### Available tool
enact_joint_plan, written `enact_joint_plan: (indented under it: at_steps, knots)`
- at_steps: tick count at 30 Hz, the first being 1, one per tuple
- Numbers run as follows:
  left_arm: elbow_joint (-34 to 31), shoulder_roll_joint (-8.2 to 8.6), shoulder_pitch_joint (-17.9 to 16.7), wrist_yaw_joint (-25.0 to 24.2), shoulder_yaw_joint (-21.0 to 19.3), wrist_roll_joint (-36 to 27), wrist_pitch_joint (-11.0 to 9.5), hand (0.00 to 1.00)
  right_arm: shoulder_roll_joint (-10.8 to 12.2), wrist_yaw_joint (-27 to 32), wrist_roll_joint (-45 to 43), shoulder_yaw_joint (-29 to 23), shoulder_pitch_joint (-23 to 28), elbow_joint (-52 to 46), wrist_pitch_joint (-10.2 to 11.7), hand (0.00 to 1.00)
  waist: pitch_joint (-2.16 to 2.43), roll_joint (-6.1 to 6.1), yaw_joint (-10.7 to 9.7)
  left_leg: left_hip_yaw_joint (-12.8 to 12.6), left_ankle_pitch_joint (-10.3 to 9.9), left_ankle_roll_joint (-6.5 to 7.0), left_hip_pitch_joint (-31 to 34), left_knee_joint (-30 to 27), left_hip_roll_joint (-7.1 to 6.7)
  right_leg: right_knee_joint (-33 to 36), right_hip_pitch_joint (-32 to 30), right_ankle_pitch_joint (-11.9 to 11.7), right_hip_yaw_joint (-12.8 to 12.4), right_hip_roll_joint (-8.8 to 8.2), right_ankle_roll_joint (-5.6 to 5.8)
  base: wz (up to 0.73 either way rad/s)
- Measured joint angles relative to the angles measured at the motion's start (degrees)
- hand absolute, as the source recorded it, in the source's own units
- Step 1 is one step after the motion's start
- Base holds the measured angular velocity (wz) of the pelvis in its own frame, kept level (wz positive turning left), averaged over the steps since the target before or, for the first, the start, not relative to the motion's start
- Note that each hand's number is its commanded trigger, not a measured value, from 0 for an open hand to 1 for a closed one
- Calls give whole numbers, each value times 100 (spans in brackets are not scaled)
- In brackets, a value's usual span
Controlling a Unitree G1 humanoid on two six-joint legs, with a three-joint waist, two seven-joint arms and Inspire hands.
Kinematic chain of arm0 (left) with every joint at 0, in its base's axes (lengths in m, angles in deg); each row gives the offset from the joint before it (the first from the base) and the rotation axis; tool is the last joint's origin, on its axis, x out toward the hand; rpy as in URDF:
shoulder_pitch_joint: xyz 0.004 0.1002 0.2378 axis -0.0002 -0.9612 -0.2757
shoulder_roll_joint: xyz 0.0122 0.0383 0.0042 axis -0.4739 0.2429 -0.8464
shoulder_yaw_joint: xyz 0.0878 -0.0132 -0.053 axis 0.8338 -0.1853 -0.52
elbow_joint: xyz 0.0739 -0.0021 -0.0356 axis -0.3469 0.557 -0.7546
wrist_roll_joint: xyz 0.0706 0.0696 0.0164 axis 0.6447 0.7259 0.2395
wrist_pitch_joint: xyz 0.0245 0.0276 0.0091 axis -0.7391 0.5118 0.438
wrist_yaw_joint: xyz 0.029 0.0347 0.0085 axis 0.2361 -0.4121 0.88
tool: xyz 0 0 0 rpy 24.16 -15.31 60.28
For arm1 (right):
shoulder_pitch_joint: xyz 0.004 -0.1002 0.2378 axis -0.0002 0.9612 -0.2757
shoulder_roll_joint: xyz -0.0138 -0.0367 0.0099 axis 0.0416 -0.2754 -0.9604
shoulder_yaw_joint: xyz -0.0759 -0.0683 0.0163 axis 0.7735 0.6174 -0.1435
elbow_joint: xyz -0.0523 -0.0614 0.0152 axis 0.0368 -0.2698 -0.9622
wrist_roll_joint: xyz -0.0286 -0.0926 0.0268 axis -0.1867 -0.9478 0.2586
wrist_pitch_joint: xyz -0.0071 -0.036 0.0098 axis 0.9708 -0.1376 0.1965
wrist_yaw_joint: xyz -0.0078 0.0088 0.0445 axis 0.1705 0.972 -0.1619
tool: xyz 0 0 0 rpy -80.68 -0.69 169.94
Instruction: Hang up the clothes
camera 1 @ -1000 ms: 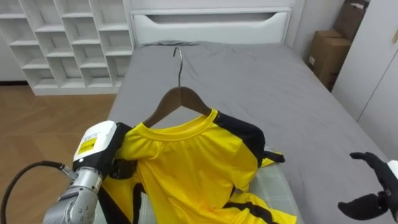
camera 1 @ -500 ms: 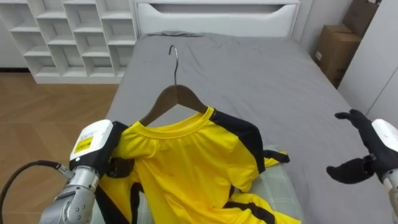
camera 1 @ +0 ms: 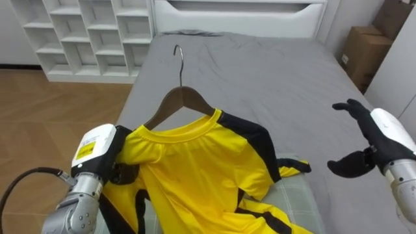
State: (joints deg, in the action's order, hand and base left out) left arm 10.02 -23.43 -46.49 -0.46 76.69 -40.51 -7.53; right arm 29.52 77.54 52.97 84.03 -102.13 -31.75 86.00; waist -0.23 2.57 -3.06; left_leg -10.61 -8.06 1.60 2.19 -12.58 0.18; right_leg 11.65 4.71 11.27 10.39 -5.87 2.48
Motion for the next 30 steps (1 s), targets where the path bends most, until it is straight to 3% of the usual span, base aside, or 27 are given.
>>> enact_joint_plan:
  at_steps: [4, 10, 15, 23, 30]
  knots:
    - [-7, 98, -6, -51, 0, 54, 125, 100, 0, 4, -163, 103, -47, 0, -25, 0, 2, 5, 48, 5, 0, 0, -35, -14, 0, 5, 29, 0, 1, 0, 0, 0]
    - [-8, 206, -5, -167, 2, 46, 146, 100, 13, -69, -48, 452, -228, -121, -64, 0, 3, 10, 29, 3, 0, 0, -24, -17, 0, 10, 23, 0, -4, 0, 0, 0]
    - [-8, 294, -5, -242, 2, 47, 146, 100, 64, -117, -50, 457, -510, -121, -63, 0, 3, 17, 37, 19, 1, 2, -32, -26, 4, 7, 44, -19, 24, 0, 0, 1]
    - [-69, 398, -5, -250, 0, 48, 147, 100, 139, -117, -52, 460, -524, -122, -63, 0, -1, 37, 53, 49, 1, 3, -11, -31, 1, 1, 42, -44, 70, -1, 9, 1]
    - [-496, 438, -6, -352, 22, 42, 160, 100, 140, -118, -50, 463, -526, -124, -62, 0, -4, 51, 48, 97, 1, 3, 12, -55, -6, -9, 46, -44, 81, 0, 9, 1]
